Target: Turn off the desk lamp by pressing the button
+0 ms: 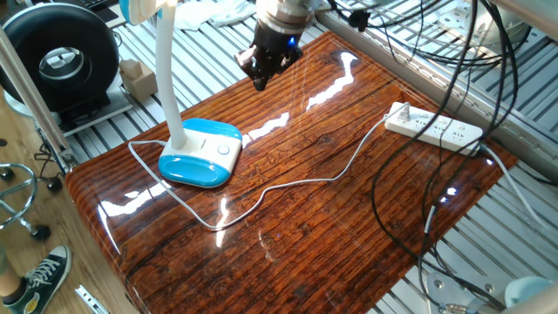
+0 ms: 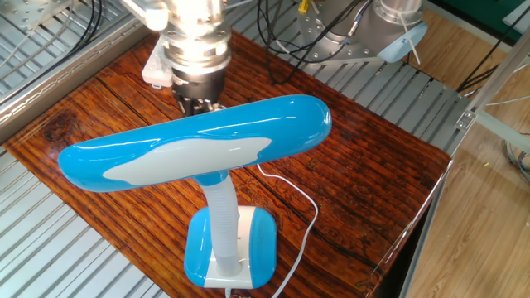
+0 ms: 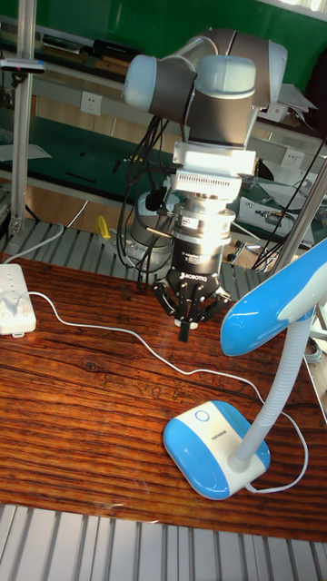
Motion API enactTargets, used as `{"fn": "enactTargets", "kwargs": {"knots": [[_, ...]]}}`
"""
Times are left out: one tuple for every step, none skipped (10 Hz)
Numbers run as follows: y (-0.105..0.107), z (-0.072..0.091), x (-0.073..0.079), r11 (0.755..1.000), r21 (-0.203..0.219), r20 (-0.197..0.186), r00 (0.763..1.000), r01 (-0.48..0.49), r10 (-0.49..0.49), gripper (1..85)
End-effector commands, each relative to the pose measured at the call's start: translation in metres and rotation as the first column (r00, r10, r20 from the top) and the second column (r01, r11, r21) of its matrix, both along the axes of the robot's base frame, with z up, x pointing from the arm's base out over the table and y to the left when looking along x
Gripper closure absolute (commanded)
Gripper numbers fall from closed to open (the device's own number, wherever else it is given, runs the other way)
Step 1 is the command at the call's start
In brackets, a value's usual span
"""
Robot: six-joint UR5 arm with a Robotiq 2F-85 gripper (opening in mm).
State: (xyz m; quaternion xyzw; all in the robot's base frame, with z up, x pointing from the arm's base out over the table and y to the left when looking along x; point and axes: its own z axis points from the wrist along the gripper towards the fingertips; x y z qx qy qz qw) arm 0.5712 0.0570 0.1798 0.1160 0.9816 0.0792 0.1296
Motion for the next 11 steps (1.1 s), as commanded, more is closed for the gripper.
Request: {"fn": "enactTargets", "kwargs": {"knots": [[0.01,-0.001,-0.004,0.999,0.029,0.024,1.0,0.014,-0.015,84.3],[0.009,-0.001,-0.003,1.0,0.024,0.026,1.0,0.014,-0.015,84.3],[0.008,-0.001,-0.002,1.0,0.017,0.031,0.999,0.007,-0.008,84.3],[0.008,-0.001,-0.001,1.0,0.015,0.035,0.999,0.001,-0.001,84.3],[-0.001,-0.002,-0.001,1.0,-0.026,0.037,0.999,-0.014,0.015,84.3],[-0.015,-0.004,-0.003,0.996,-0.087,0.029,0.999,-0.027,0.029,84.3],[-0.028,-0.005,-0.005,0.988,-0.147,0.02,0.998,-0.056,0.06,84.3],[-0.03,-0.004,-0.002,0.984,-0.161,0.031,0.996,-0.073,0.08,84.3],[-0.03,-0.006,-0.008,0.981,-0.166,0.006,0.995,-0.099,0.101,84.3],[-0.028,-0.007,-0.012,0.978,-0.166,-0.01,0.992,-0.123,0.123,84.3],[-0.02,-0.007,-0.014,0.985,-0.129,-0.016,0.993,-0.114,0.113,84.3]]}}
